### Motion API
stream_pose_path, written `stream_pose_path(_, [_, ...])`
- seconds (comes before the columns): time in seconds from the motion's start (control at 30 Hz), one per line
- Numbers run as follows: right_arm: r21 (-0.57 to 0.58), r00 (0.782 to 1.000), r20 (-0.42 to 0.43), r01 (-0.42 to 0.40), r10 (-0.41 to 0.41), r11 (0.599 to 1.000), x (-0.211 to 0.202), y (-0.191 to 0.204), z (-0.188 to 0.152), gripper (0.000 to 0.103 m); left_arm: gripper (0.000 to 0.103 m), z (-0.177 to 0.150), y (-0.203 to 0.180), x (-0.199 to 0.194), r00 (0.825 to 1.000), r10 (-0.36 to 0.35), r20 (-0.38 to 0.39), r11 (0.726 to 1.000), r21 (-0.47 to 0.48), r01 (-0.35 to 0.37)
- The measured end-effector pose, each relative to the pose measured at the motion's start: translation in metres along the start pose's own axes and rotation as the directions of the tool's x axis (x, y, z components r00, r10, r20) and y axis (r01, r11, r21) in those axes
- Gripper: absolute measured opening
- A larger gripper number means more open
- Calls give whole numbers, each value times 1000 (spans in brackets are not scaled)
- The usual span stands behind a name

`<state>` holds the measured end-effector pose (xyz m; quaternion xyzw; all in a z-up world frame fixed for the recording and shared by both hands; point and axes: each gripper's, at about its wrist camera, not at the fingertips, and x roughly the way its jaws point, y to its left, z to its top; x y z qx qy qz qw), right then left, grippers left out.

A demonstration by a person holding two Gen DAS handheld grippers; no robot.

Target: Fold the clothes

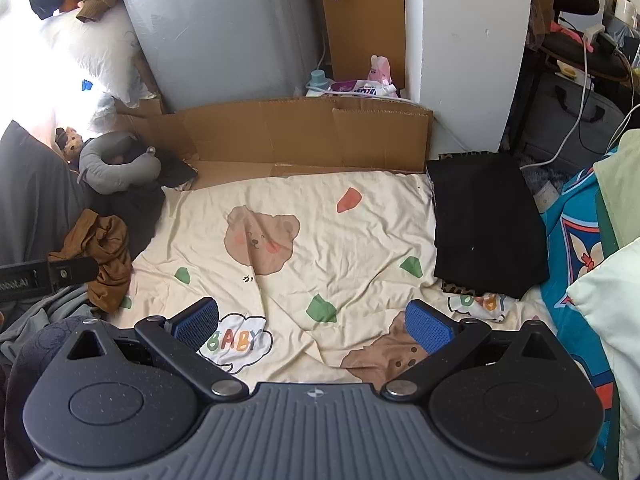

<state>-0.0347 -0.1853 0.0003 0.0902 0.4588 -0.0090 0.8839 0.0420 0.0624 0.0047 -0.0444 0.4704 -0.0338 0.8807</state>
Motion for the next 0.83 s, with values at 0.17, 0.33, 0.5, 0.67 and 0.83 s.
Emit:
stream_pose_path(0.17, [4, 1000, -7, -4, 4, 1000, 1, 0, -1, 103, 103, -1, 1, 2, 1000, 20, -13, 1000, 4, -20])
stream_pose_path(0.33, [-1, 1000, -15, -4, 4, 1000, 4, 2, -1, 102, 103, 0, -1, 7, 999, 28, -42, 999, 28, -27])
stream_pose_path(0.5, [-11, 1000, -22, -3, 3, 1000, 6, 4, 0, 102, 103, 1, -4, 9, 998, 47, -44, 998, 45, -45])
stream_pose_path(0.67, [-10, 1000, -26, -6, 6, 1000, 8, 4, 1, 102, 103, 1, -7, 9, 997, 63, -40, 996, 62, -60])
stream_pose_path(0.83, [-9, 1000, -29, -8, 8, 1000, 10, 4, 1, 102, 103, 0, -8, 8, 997, 66, -37, 996, 71, -63])
